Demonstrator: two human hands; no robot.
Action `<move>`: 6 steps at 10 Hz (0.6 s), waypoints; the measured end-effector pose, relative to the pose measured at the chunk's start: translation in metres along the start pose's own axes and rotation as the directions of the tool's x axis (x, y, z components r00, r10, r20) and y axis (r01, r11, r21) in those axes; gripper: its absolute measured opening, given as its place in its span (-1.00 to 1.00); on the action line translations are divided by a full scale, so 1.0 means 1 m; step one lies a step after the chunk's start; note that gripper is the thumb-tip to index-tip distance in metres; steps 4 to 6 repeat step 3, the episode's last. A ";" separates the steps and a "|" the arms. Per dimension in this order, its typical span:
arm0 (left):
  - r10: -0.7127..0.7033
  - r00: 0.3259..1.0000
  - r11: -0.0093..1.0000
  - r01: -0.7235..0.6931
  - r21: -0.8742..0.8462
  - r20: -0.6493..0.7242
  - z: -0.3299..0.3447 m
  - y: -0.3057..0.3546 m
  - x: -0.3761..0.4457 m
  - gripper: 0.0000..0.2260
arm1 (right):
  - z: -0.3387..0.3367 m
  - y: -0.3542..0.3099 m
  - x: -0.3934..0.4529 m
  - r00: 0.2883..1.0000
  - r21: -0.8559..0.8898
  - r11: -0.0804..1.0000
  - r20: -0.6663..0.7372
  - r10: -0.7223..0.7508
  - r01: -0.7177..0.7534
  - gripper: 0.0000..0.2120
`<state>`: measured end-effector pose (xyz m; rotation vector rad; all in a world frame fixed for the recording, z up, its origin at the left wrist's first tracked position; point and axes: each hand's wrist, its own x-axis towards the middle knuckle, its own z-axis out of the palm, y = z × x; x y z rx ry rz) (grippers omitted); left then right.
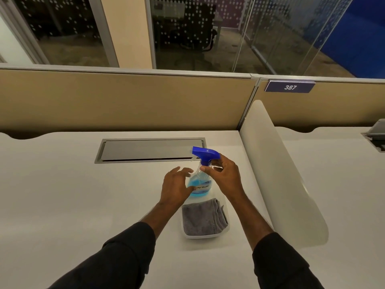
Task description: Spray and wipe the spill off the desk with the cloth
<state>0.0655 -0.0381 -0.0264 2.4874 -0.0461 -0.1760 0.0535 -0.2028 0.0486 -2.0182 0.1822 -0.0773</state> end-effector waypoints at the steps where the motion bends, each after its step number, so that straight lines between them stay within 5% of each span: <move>1: 0.020 1.000 0.998 -0.019 -0.065 0.007 -0.005 0.000 -0.006 -0.49 | -0.002 -0.002 -0.005 0.999 -0.012 0.999 0.035 0.040 -0.039 -0.47; 6: 0.020 0.999 0.994 -0.024 -0.106 -0.046 -0.013 -0.011 -0.013 -0.47 | -0.015 -0.013 -0.015 0.996 -0.021 0.999 0.084 -0.038 0.040 -0.33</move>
